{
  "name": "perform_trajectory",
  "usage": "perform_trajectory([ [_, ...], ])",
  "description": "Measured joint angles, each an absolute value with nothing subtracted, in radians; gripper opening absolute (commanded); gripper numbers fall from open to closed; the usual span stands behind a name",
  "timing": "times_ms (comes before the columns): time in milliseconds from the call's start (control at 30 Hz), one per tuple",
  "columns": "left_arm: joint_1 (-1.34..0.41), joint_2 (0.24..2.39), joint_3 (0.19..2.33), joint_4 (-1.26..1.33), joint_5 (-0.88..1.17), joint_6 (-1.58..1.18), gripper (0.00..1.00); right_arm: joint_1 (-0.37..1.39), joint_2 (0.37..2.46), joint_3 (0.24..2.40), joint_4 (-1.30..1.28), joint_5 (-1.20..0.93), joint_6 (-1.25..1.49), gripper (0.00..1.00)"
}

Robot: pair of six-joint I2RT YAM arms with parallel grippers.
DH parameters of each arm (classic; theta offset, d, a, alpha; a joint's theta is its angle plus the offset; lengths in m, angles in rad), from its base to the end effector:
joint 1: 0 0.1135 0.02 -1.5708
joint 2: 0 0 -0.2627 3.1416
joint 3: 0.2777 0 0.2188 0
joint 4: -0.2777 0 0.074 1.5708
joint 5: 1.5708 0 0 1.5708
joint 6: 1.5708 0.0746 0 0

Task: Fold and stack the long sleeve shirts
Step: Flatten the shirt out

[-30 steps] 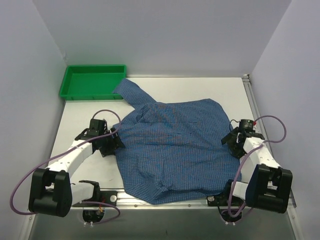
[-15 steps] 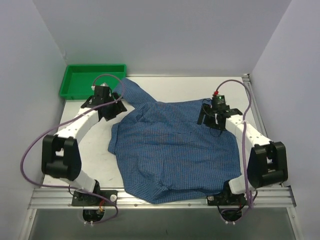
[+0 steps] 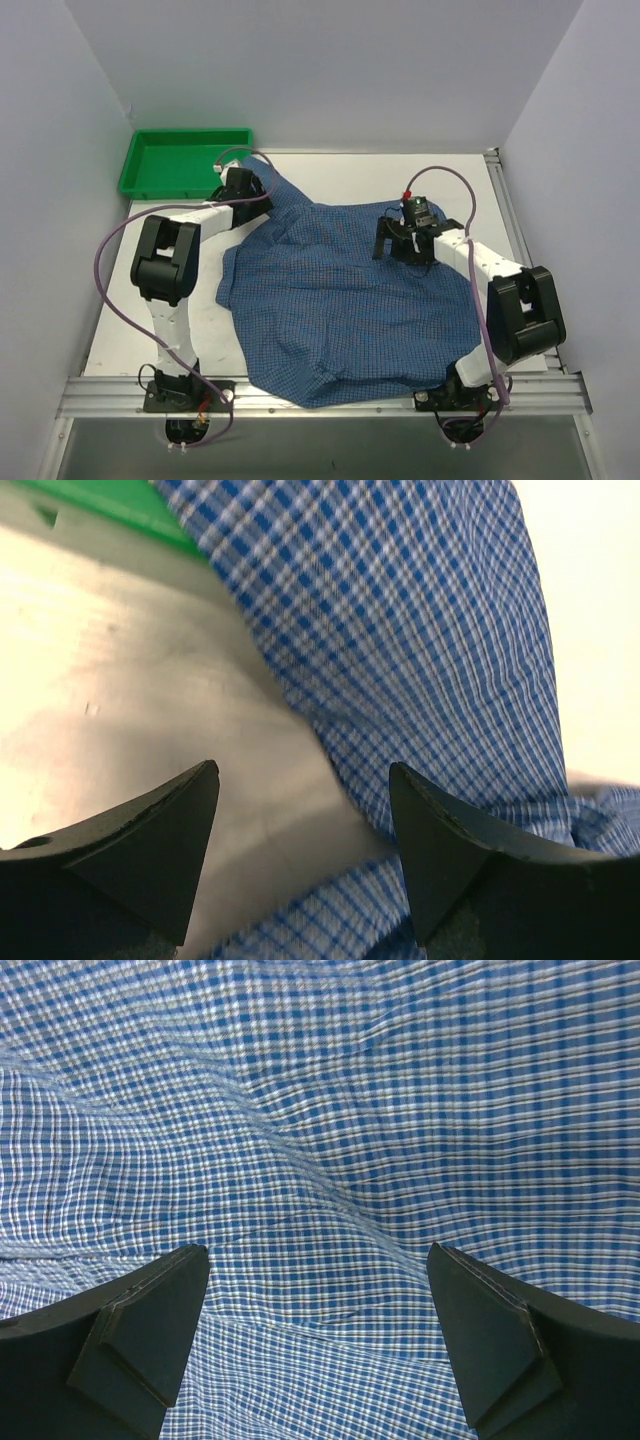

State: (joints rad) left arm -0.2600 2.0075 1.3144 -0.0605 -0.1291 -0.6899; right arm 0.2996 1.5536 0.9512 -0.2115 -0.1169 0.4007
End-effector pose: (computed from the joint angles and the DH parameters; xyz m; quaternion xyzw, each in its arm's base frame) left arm 0.4269 -0.1036 0.1620 -0.2204 0.8892 -0.1287 0.3797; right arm 0.3075 0.1041 0.1987 0.0253 0.9276 0.1775 0.3278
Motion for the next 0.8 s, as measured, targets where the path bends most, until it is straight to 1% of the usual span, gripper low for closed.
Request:
perform_trajectory([
  [100, -0.259, 2.061, 1.346, -0.015, -0.141, -0.675, 0.77, 0.313, 1.554, 0.931, -0.199, -0.125, 0.41, 0.96],
  [200, -0.259, 2.098, 1.381, 0.028, -0.143, -0.659, 0.73, 0.324, 1.555, 0.91, -0.198, -0.13, 0.418, 0.96],
  [233, -0.259, 2.108, 1.391, 0.042, -0.143, -0.653, 0.7, 0.327, 1.556, 0.906, -0.198, -0.131, 0.418, 0.96],
  [333, -0.259, 2.138, 1.414, 0.075, -0.139, -0.639, 0.52, 0.331, 1.565, 0.9, -0.194, -0.132, 0.42, 0.96],
  [367, -0.259, 2.144, 1.418, 0.083, -0.135, -0.634, 0.37, 0.335, 1.567, 0.897, -0.193, -0.132, 0.422, 0.96],
  [433, -0.259, 2.155, 1.422, 0.097, -0.127, -0.621, 0.2, 0.336, 1.568, 0.888, -0.191, -0.132, 0.424, 0.96],
  [467, -0.259, 2.157, 1.422, 0.102, -0.122, -0.613, 0.09, 0.336, 1.568, 0.883, -0.19, -0.132, 0.426, 0.96],
  [533, -0.259, 2.156, 1.422, 0.12, -0.117, -0.59, 0.0, 0.336, 1.568, 0.875, -0.19, -0.132, 0.43, 0.96],
  [700, -0.26, 2.103, 1.428, 0.131, -0.117, -0.508, 0.0, 0.336, 1.568, 0.842, -0.193, -0.131, 0.456, 0.95],
  [800, -0.262, 2.045, 1.494, 0.13, -0.119, -0.428, 0.0, 0.336, 1.563, 0.825, -0.191, -0.13, 0.474, 0.95],
])
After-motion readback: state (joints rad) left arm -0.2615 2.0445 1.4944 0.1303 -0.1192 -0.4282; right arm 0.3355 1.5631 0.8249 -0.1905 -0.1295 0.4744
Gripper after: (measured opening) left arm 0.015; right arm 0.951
